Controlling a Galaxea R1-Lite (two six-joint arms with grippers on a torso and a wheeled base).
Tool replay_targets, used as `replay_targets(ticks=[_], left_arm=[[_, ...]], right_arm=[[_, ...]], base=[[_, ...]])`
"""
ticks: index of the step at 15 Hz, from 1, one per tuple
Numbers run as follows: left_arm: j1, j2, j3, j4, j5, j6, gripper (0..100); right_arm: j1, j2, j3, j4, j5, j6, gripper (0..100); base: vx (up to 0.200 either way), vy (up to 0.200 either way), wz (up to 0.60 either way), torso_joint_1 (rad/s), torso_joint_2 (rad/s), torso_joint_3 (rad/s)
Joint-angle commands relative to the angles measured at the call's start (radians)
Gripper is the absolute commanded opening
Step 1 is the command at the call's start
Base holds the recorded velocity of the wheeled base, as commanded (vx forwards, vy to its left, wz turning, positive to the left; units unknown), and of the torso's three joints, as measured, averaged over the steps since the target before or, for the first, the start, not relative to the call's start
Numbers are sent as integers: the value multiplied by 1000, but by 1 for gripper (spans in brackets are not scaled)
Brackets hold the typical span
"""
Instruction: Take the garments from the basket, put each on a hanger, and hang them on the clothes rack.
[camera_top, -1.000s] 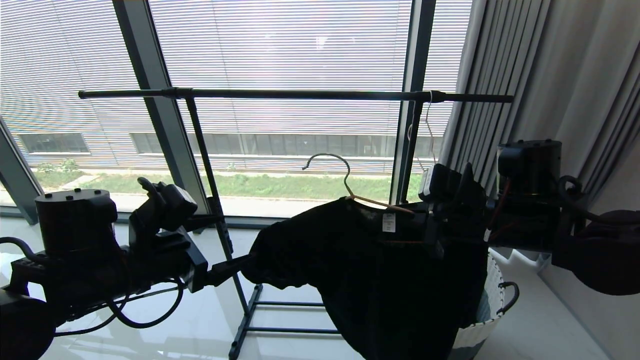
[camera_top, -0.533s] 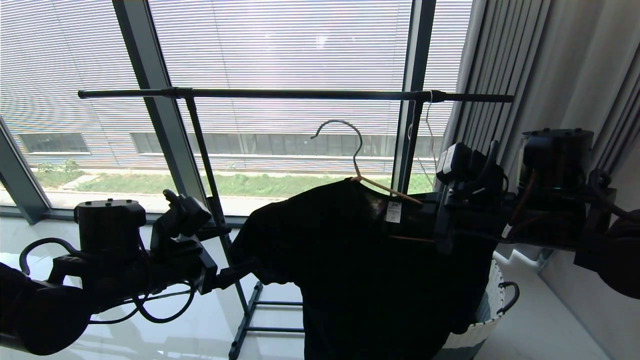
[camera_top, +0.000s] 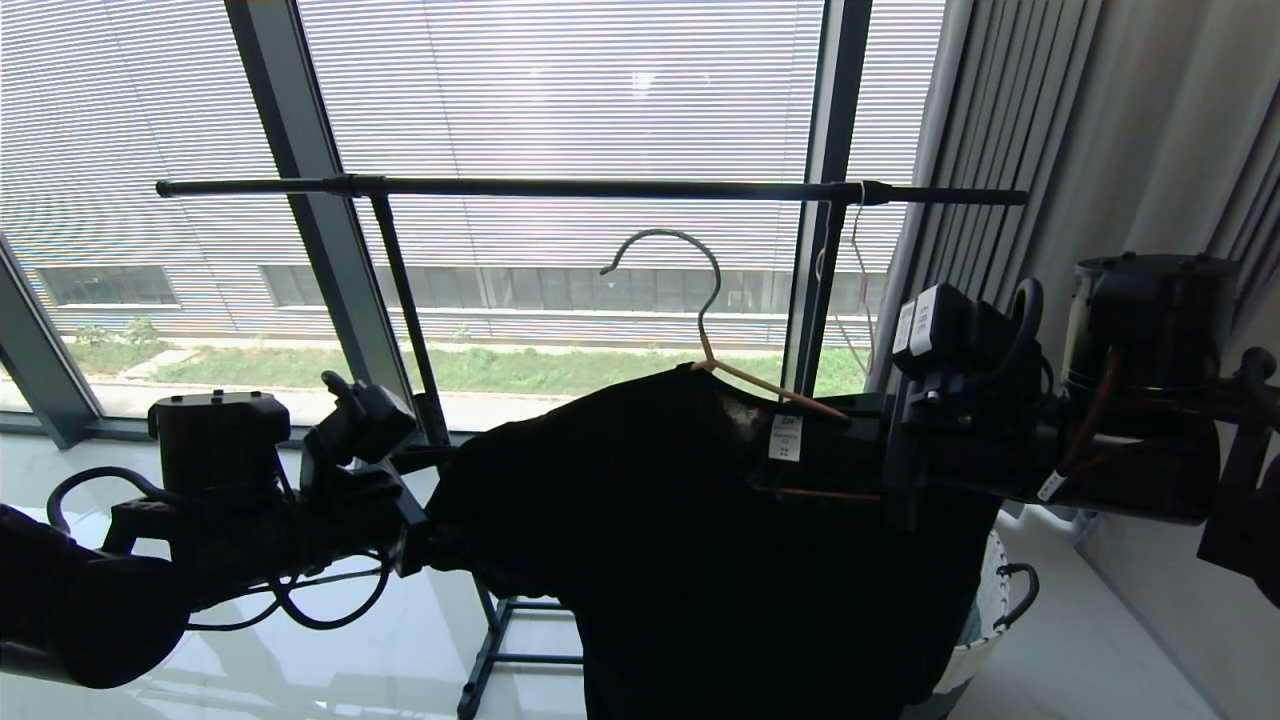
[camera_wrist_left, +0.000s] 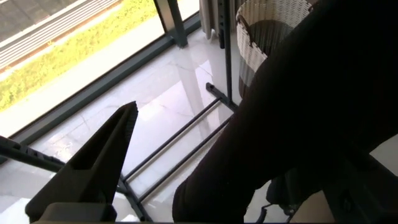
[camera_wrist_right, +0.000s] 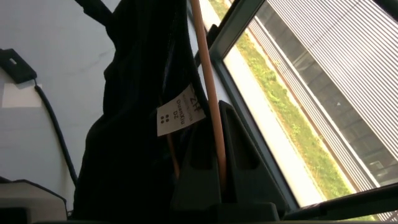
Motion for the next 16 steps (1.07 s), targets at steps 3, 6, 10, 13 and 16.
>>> replay_targets(ticks=[3,6,10,13,16], left_arm=[[1,-1,1,-8,-2,0,0],[22,-2,7,-8,-2,-7,0],[117,10,24,-10,0,-6,0],[177,13,25,-10,6,-3,0],[191,10,27,-10,58,-3,0]], right_arm=[[5,-10,2,0,-4,0,0],[0,-11,5,0,-7,0,0],[-18,-28,5,0,-9,11,0],[-25,-34,5,-2,-41,37,0],[-26,-39,5,-2,-43,46,0]], base=[[0,0,0,0,0,0],[0,0,0,0,0,0],[0,0,0,0,0,0],[0,0,0,0,0,0],[0,0,0,0,0,0]])
